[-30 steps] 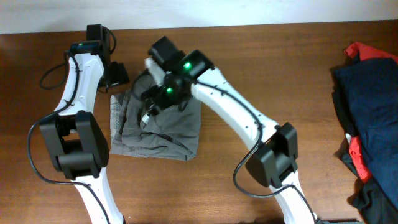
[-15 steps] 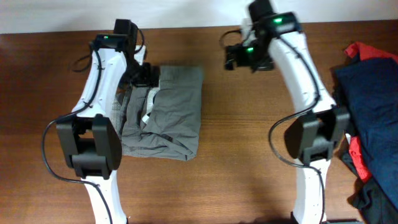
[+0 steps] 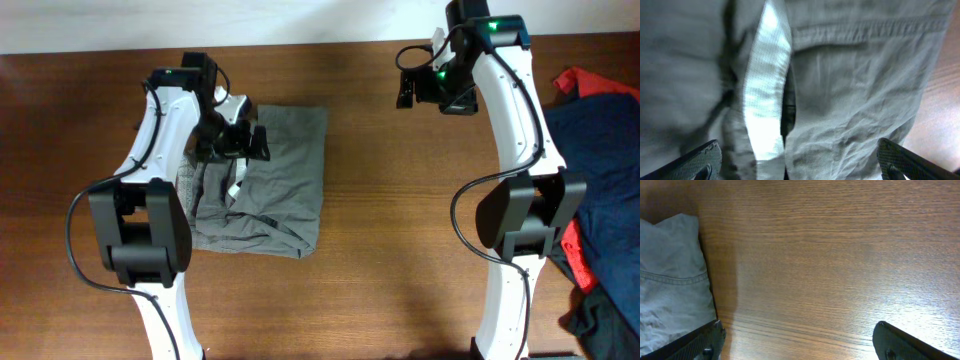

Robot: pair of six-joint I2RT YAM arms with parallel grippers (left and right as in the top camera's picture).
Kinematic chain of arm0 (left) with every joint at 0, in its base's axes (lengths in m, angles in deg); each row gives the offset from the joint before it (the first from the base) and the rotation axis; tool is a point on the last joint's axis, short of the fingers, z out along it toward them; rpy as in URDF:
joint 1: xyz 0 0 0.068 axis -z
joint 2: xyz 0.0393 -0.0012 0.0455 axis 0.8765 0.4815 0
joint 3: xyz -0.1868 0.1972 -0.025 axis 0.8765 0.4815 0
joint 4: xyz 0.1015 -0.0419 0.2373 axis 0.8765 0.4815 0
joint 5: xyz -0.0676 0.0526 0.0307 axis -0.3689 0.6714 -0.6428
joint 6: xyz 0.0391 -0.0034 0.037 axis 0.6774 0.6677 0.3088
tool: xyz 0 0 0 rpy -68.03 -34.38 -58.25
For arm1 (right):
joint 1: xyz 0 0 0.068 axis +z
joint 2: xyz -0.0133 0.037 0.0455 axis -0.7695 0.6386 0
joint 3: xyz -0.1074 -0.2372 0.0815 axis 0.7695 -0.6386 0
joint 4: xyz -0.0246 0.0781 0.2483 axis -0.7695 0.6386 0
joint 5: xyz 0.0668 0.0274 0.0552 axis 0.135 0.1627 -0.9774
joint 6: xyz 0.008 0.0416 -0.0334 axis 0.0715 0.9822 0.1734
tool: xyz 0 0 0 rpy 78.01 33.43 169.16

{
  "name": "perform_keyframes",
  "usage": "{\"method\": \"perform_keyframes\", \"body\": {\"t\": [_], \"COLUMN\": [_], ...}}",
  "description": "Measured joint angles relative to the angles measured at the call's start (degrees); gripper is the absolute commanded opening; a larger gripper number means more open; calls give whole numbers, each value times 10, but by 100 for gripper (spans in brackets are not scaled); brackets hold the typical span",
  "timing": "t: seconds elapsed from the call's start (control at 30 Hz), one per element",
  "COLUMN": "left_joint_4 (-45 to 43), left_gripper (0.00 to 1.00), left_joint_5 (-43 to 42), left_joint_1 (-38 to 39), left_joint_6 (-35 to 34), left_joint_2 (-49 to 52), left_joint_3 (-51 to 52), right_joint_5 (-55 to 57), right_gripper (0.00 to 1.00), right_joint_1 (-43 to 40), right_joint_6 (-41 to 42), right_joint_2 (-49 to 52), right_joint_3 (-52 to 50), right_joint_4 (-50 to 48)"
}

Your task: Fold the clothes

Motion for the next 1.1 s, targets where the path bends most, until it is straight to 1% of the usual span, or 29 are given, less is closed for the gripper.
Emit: {"method": "perform_keyframes", "body": {"t": [0.3,0.33,0.4,0.53,0.57,0.67,0.7,0.73,0.93,1.1], "left_joint_4": [-23,-27,-35,-38,-40,-41,-42,-42,-42,-11], "left_gripper": [98,98,92,54,42,11,2,1,1,0], "left_joint_5": [-28,-33,-38,-41,-42,-43,-44,-46,-46,-45], "left_joint_1": [0,0,0,0,0,0,0,0,0,0], "left_joint_6": [6,7,7,8,8,10,10,10,15,15], "left_joint_2": [1,1,1,1,1,1,1,1,1,1], "left_joint_3": [54,59,68,75,75,75,76,76,76,53], "right_joint_5": [-1,-1,0,0,-1,0,-1,0,0,2], "right_gripper": [99,99,99,99,99,99,98,99,99,99], "right_joint_1": [2,2,2,2,2,2,2,2,2,2], "right_joint_6": [-6,-6,-7,-7,-7,-7,-7,-7,-7,-7], "right_joint_2": [0,0,0,0,0,0,0,0,0,0], "right_joint_3": [0,0,0,0,0,0,0,0,0,0], "right_joint_4": [0,0,0,0,0,0,0,1,1,1]}}
